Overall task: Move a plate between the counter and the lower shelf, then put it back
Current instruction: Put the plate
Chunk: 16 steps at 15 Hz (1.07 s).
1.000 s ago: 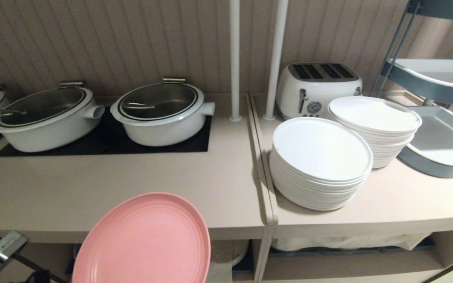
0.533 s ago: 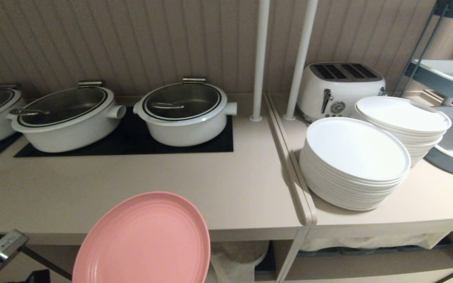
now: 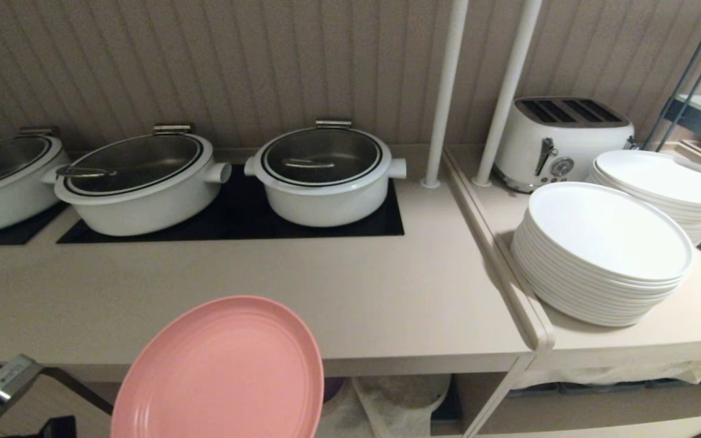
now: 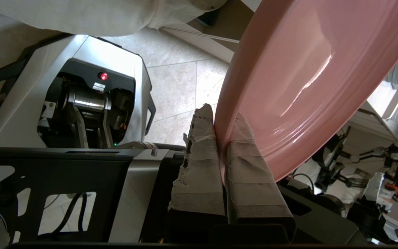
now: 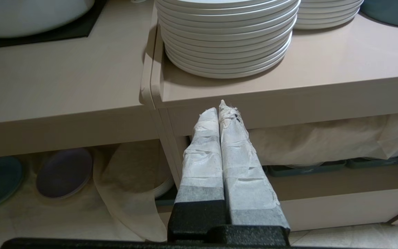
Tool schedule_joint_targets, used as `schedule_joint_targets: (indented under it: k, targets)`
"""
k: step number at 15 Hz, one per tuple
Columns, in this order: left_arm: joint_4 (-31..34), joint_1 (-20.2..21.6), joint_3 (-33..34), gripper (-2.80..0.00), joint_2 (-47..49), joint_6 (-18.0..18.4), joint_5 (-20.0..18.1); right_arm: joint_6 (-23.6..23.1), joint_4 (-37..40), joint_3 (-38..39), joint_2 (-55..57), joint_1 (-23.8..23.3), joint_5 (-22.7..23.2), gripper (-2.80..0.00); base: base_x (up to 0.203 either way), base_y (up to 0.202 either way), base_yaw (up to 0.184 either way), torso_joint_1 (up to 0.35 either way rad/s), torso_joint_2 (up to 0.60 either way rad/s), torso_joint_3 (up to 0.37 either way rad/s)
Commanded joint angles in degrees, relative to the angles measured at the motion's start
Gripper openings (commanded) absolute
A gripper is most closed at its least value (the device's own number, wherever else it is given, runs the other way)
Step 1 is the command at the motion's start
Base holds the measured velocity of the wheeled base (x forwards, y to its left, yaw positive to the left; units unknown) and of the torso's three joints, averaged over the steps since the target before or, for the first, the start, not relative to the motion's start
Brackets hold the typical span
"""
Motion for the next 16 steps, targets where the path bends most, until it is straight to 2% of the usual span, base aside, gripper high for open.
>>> schedule_joint_targets:
  k: [1, 11, 16]
  targets:
    - [0.0, -0.01, -0.09, -2.8, -0.09, -0.2, -0.2, 0.02, -0.07, 0.0, 0.0, 0.04, -0.03, -2.8, 0.0, 0.0, 0.0, 0.0, 0.0, 0.0]
    - [0.22, -0.16, -3.75, -2.8, 1.68, 0.62, -0.27, 0.02, 0.01, 0.0, 0.0, 0.04, -0.03, -2.8, 0.0, 0.0, 0.0, 0.0, 0.0, 0.0]
    - [0.67, 0.16, -9.69, -2.8, 11.06, 5.85, -0.07, 0.02, -0.06, 0.0, 0.0, 0.04, -0.03, -2.8, 0.0, 0.0, 0.0, 0.0, 0.0, 0.0]
